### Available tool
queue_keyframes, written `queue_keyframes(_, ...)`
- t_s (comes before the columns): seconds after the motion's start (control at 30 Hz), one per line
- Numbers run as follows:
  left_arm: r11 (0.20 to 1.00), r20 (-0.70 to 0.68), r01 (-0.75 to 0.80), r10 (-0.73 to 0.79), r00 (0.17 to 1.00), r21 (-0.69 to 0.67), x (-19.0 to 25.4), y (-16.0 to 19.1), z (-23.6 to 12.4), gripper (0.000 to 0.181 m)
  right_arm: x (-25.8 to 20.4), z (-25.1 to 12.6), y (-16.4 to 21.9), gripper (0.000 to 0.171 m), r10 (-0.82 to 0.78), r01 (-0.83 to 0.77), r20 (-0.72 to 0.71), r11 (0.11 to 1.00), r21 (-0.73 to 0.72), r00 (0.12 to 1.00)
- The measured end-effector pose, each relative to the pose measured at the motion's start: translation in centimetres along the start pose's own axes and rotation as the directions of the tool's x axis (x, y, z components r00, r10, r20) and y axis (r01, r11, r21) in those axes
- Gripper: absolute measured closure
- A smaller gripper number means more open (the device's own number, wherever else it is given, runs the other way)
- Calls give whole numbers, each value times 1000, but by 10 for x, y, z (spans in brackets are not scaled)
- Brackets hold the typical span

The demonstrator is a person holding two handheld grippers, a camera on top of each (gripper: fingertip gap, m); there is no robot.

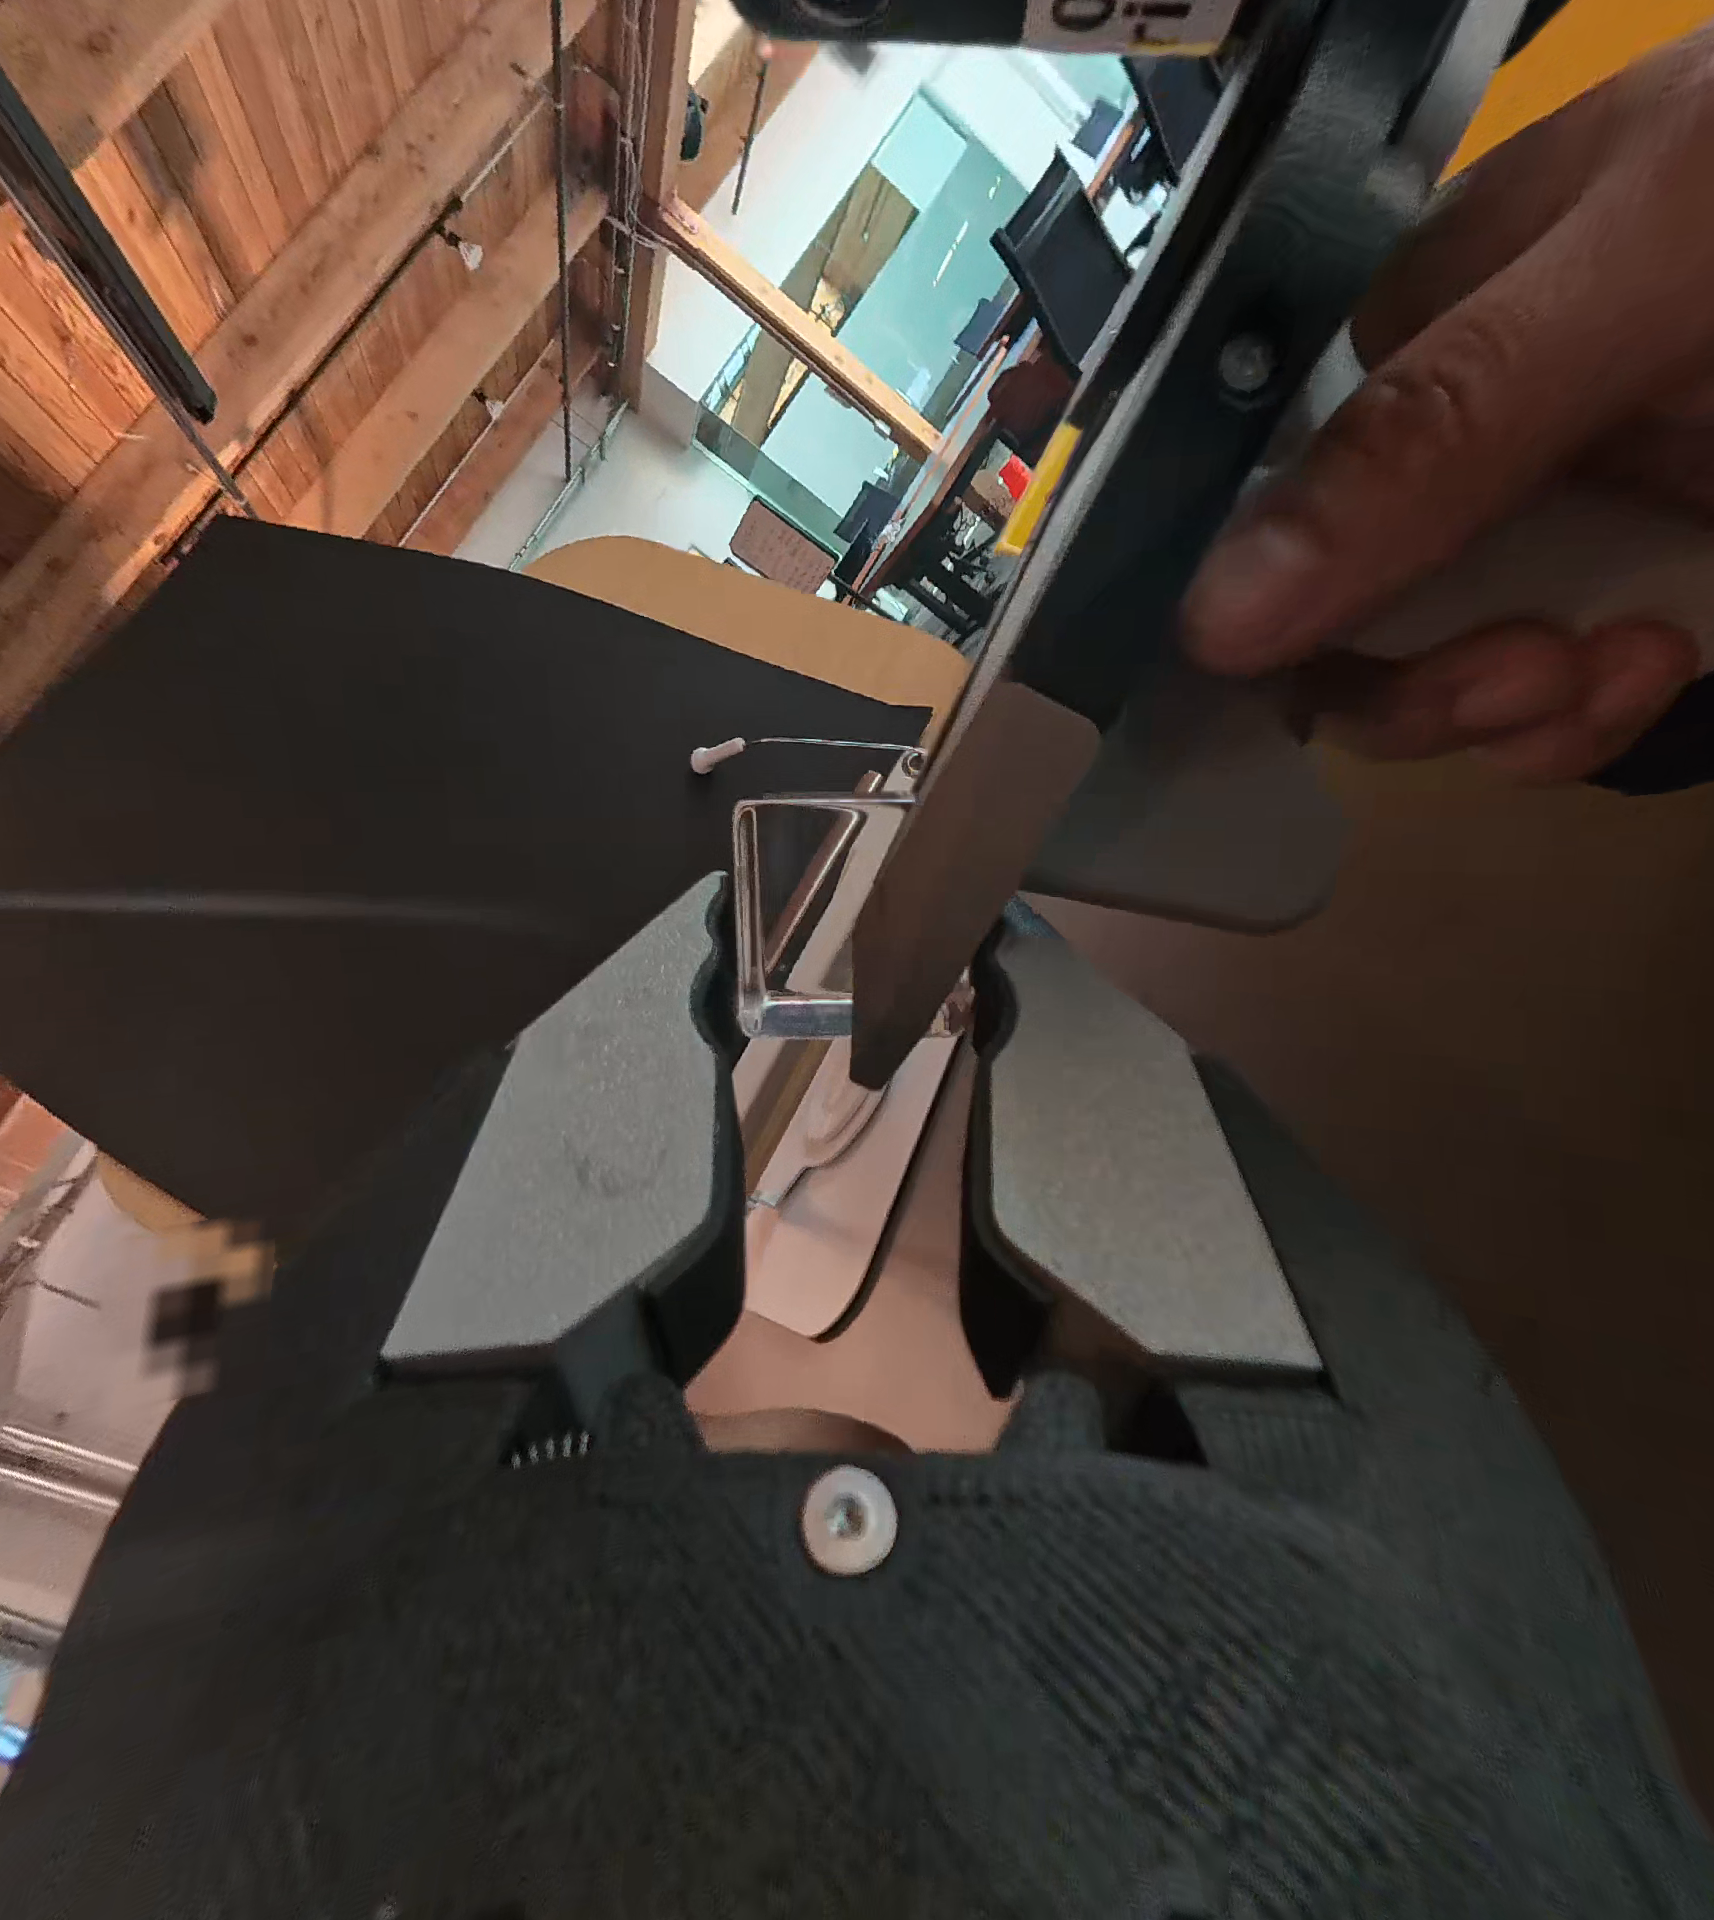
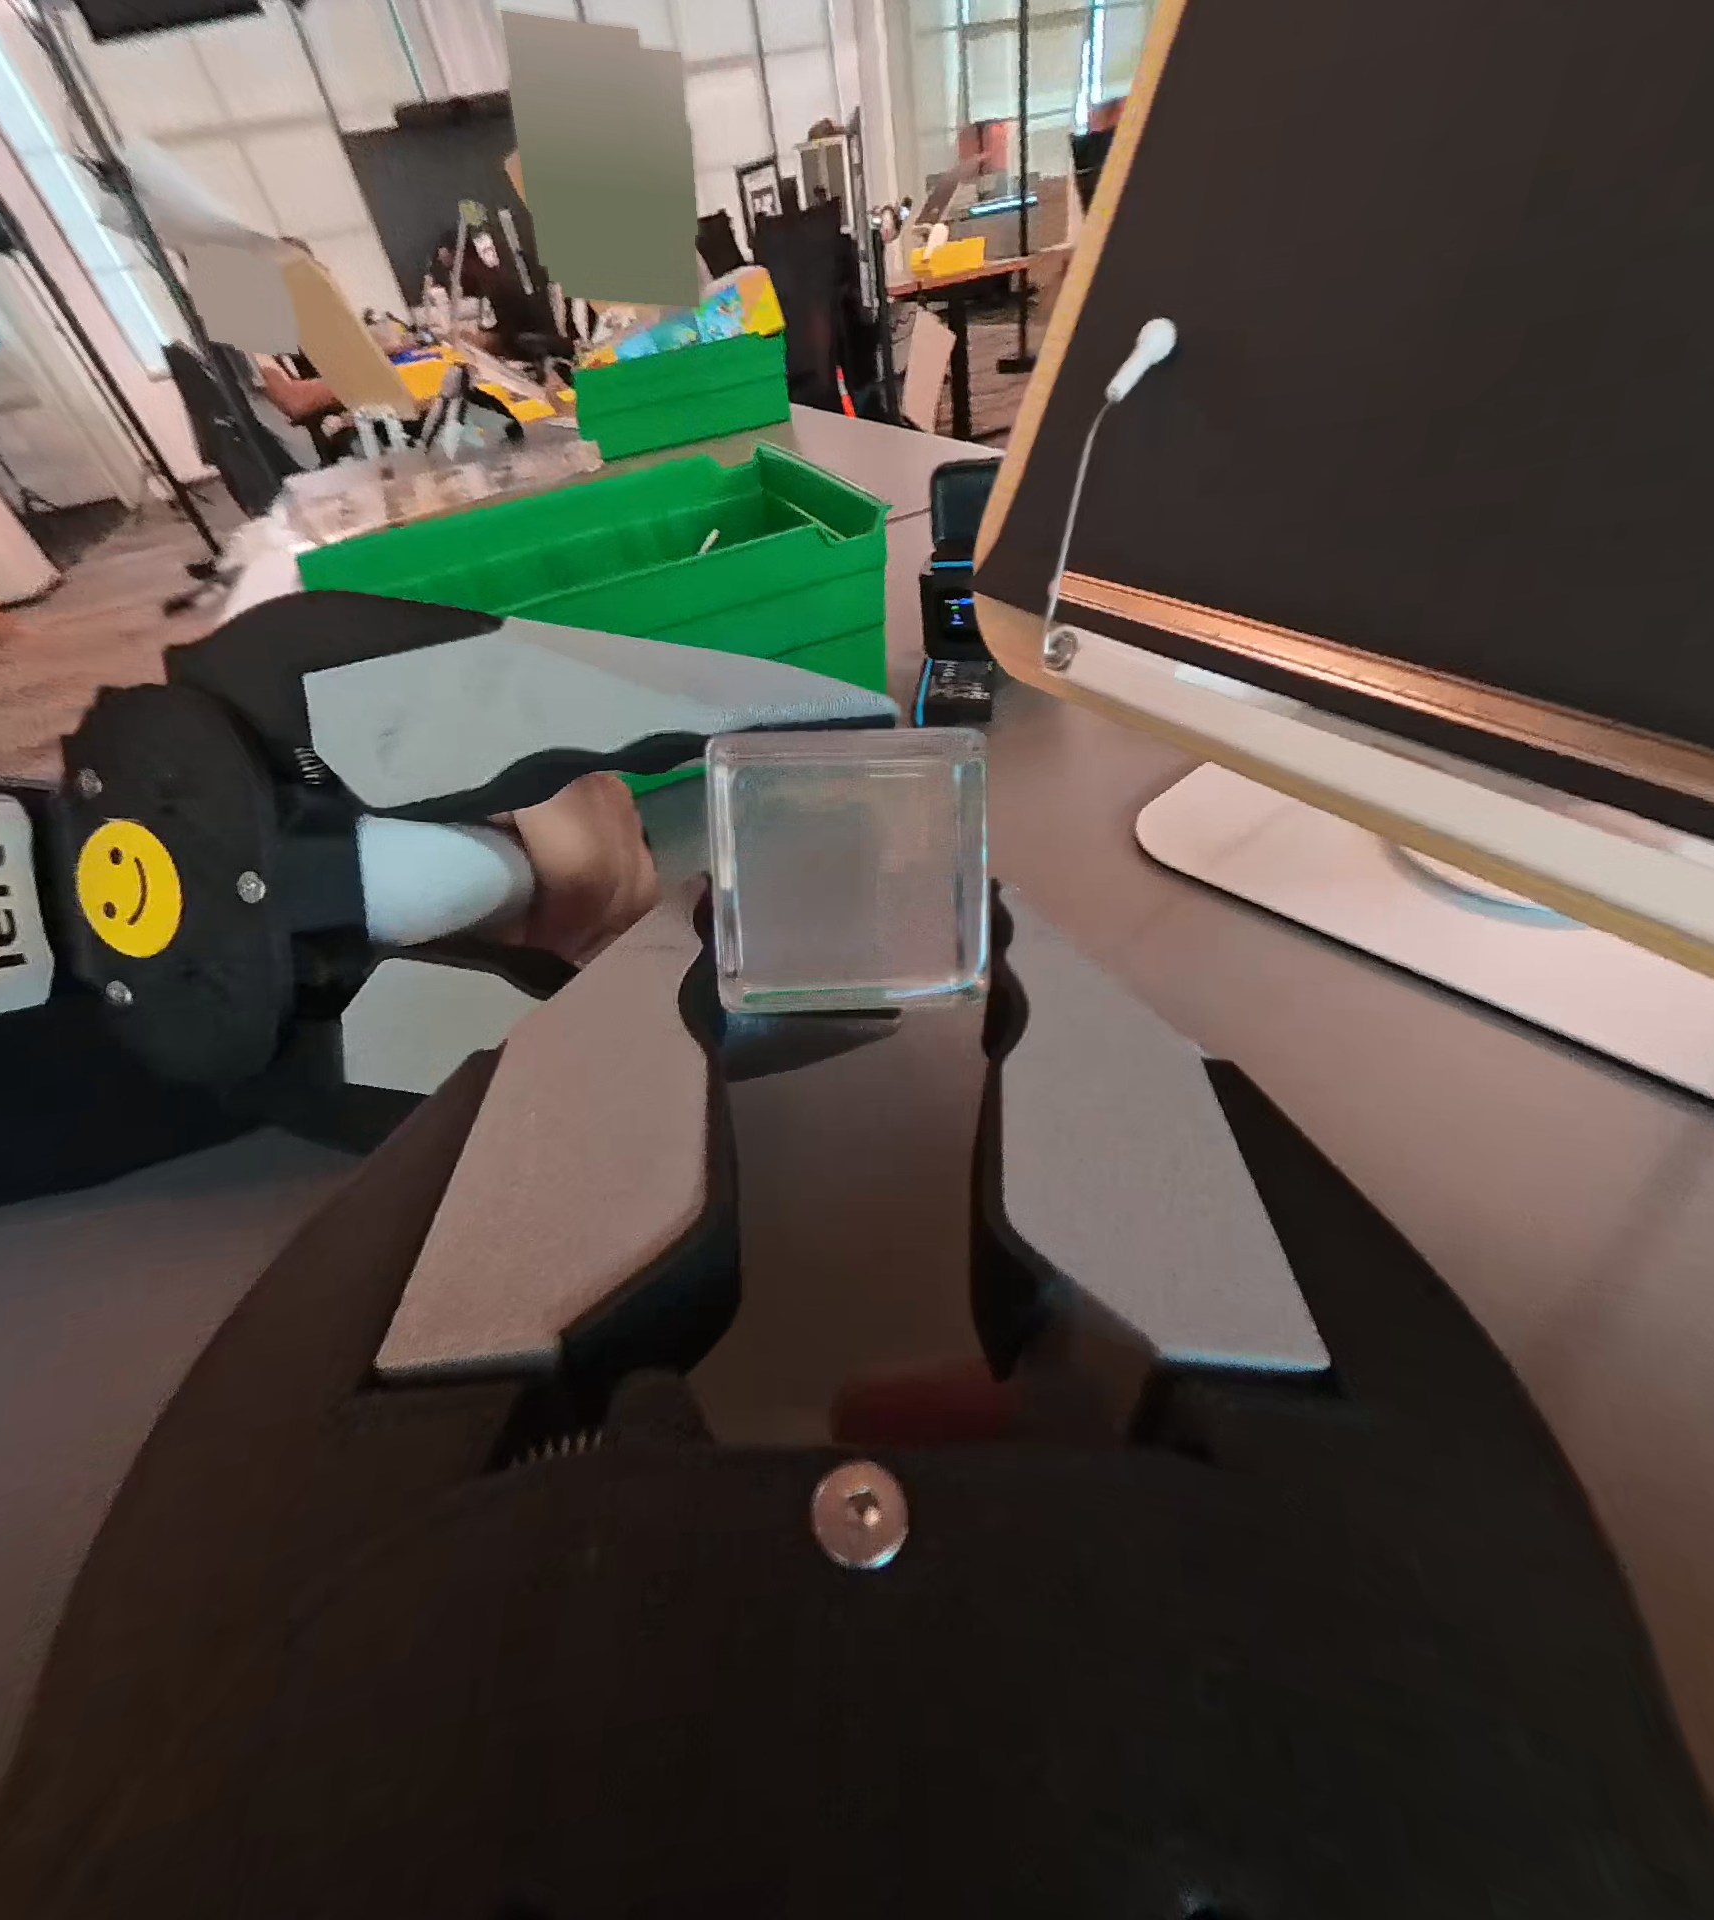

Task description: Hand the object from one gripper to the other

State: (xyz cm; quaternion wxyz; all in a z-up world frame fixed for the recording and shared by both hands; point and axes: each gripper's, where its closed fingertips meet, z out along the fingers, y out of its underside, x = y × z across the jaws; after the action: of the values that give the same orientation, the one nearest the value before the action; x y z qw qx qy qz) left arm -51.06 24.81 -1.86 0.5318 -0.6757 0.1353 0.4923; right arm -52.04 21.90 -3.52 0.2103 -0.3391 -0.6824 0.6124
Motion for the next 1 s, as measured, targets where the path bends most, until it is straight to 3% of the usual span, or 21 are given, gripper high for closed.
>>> queue_keyframes(0.03,1000,6,21,-21,1000,10,0,0,0,140,2,-1,-1,125,-32,32,-27,999,-5,999)
queue_keyframes(0.17,984,-105,177,-177,979,-6,13,8,3,138,25,-8,0,125,-217,204,-221,976,-81,951)
queue_keyframes(0.33,941,-167,327,-337,926,-87,17,27,7,130,63,-25,4,128,-555,461,-444,832,-309,703)
queue_keyframes(0.4,934,-176,343,-356,918,-103,17,32,7,130,64,-28,-1,143,-580,492,-461,815,-307,672)
queue_keyframes(0.43,930,-176,351,-366,914,-111,16,34,7,130,63,-29,-3,148,-579,494,-462,815,-303,671)
queue_keyframes(0.47,923,-174,367,-383,907,-117,16,36,7,131,62,-30,-4,171,-567,486,-458,823,-293,685)
queue_keyframes(0.6,910,-209,374,-407,889,-180,29,46,10,135,69,-25,14,171,-450,355,-405,889,-290,796)
queue_keyframes(0.83,911,-200,349,-392,898,-220,31,53,12,142,77,-32,8,165,-392,308,-433,917,-253,812)
queue_keyframes(1.0,906,-188,339,-390,901,-253,33,55,14,145,90,-46,9,152,-390,248,-491,911,-330,779)
